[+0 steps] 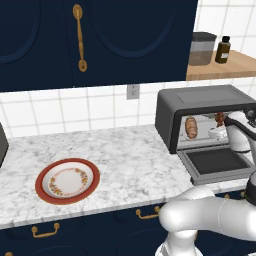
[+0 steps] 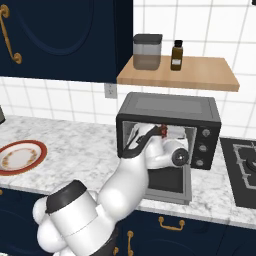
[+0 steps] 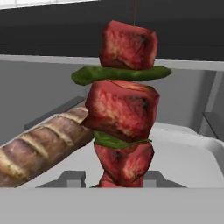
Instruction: Pick up the kebab skewer and baguette bread, and place them inside the toaster oven. Close the toaster oven door and start by setting the timer.
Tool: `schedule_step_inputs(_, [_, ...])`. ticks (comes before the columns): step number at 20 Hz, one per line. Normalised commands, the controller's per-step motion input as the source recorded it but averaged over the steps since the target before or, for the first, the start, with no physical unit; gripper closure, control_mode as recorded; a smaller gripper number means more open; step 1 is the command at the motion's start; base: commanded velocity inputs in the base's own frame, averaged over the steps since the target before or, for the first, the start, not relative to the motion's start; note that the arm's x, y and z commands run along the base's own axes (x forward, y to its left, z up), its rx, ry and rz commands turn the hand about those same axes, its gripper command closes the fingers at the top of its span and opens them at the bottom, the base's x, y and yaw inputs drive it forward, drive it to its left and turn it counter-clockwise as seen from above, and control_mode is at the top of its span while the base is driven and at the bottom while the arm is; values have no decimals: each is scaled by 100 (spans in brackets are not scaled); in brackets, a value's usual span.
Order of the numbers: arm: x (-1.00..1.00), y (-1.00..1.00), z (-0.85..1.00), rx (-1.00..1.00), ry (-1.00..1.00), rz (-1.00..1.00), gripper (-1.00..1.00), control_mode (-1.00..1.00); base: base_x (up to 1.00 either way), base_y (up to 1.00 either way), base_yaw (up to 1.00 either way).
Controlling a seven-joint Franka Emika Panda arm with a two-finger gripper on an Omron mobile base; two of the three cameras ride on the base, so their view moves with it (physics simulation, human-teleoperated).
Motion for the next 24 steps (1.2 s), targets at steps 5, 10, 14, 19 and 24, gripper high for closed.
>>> schedule_step_inputs(5, [-40,0,0,24,0,-15,100,-100,0,0,0])
schedule_step_inputs(10, [-37,0,10,30,1,-18,100,-100,0,0,0])
schedule_step_inputs(14, [1,4,58,28,6,-15,100,-100,0,0,0])
schedule_step_inputs(19, [0,0,20,28,6,-10,100,-100,0,0,0])
schedule_step_inputs(24, [0,0,0,26,0,-6,100,-100,0,0,0])
